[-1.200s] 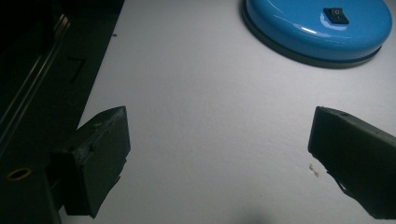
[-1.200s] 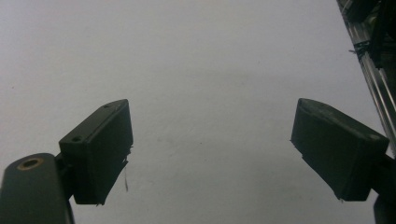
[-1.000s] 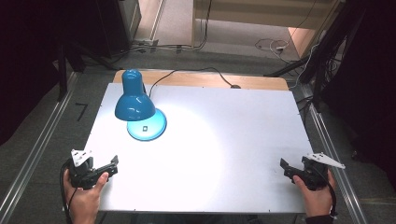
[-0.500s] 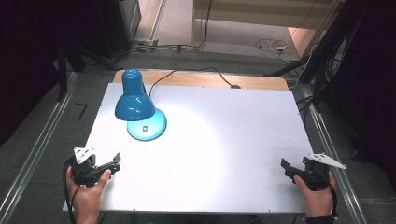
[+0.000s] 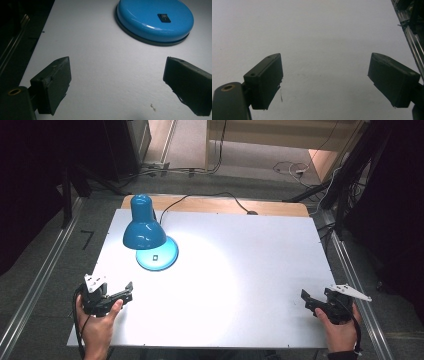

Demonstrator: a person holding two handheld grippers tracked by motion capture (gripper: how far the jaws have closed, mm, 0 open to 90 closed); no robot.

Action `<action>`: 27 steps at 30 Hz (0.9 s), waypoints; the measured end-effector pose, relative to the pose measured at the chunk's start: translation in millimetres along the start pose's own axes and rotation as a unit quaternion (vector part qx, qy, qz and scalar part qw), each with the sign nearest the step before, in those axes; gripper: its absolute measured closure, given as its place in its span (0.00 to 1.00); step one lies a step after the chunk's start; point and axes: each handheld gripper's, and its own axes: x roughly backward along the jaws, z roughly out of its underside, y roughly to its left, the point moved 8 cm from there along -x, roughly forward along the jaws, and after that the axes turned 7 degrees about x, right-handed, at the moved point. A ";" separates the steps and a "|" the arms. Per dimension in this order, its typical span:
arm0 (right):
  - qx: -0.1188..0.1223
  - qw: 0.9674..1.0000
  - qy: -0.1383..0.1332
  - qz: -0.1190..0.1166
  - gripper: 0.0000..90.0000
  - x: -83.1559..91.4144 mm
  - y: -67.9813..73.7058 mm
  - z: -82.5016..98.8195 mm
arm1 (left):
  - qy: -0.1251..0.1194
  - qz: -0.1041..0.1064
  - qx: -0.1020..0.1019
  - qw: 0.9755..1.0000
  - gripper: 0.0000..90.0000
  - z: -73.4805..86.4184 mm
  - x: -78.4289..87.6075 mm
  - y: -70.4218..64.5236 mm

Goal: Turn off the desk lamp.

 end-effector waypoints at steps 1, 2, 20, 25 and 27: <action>0.000 1.000 0.001 0.000 0.12 0.0 -0.1 0.2 | -0.001 0.001 0.000 1.000 0.13 -0.6 -0.5 -0.6; 0.000 1.000 0.001 0.000 0.12 -0.1 -0.1 0.3 | 0.000 0.001 -0.002 1.000 0.13 -1.1 -0.8 -0.8; 0.002 1.000 0.002 0.006 0.12 -0.8 -1.4 0.8 | -0.004 0.004 -0.001 1.000 0.13 -8.8 -11.1 -4.8; 0.004 1.000 0.004 0.006 0.12 -1.2 -1.1 1.2 | -0.006 0.005 0.000 1.000 0.13 -11.2 -12.1 -6.6; 0.004 1.000 0.004 0.005 0.12 -1.2 -1.0 1.0 | -0.007 0.005 -0.002 1.000 0.14 -12.1 -12.5 -7.0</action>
